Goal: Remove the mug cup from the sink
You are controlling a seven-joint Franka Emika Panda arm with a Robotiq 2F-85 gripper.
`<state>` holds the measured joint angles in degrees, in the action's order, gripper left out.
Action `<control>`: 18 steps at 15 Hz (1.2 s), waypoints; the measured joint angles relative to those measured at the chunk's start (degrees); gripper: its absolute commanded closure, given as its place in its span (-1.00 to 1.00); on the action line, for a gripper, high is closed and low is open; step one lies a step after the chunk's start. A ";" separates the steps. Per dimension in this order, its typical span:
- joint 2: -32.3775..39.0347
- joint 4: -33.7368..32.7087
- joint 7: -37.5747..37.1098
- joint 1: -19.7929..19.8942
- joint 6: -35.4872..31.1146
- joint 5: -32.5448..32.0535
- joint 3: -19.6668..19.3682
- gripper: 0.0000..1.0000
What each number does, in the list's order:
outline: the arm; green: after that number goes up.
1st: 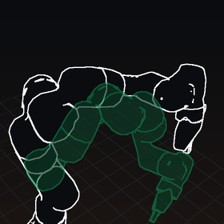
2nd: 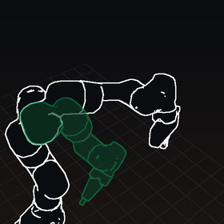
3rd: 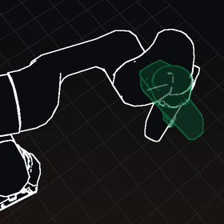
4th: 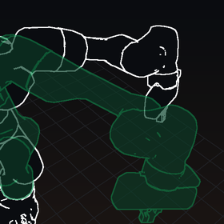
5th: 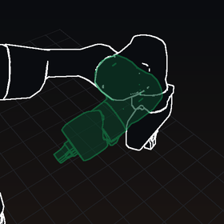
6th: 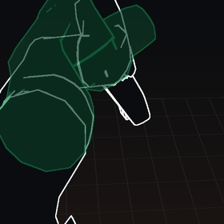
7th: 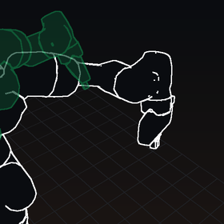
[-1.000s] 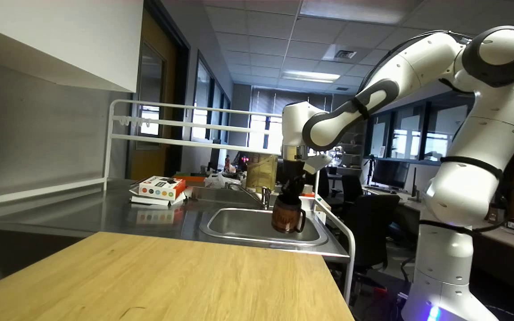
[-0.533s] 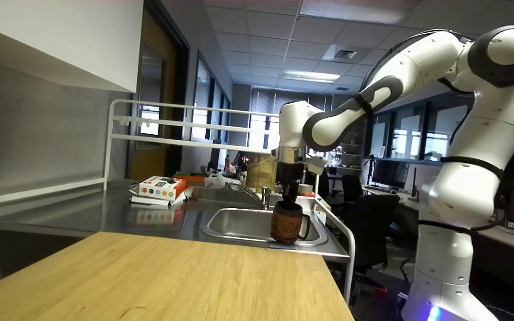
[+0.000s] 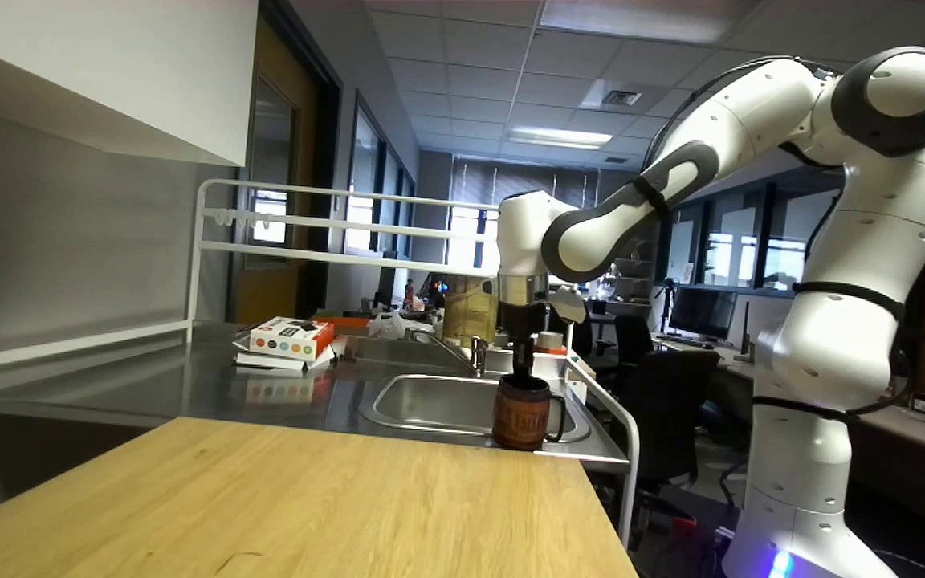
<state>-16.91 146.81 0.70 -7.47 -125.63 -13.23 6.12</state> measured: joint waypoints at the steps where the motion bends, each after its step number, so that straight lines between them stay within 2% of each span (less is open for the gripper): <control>1: 0.16 -0.13 0.22 0.01 0.01 0.00 0.00 0.31; 2: 0.19 -0.15 0.34 0.00 0.01 0.00 0.00 0.30; 3: 0.19 -0.15 0.37 0.00 0.01 0.00 0.00 0.20; 8: 0.19 -0.19 0.40 0.03 0.20 -0.03 0.00 -0.59; 11: 0.19 -0.21 0.40 0.03 0.42 -0.03 0.01 -0.98; 18: -0.30 -0.79 0.40 0.02 2.96 -0.03 0.36 -1.00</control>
<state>-17.21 146.02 1.10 -7.45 -122.67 -13.27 6.48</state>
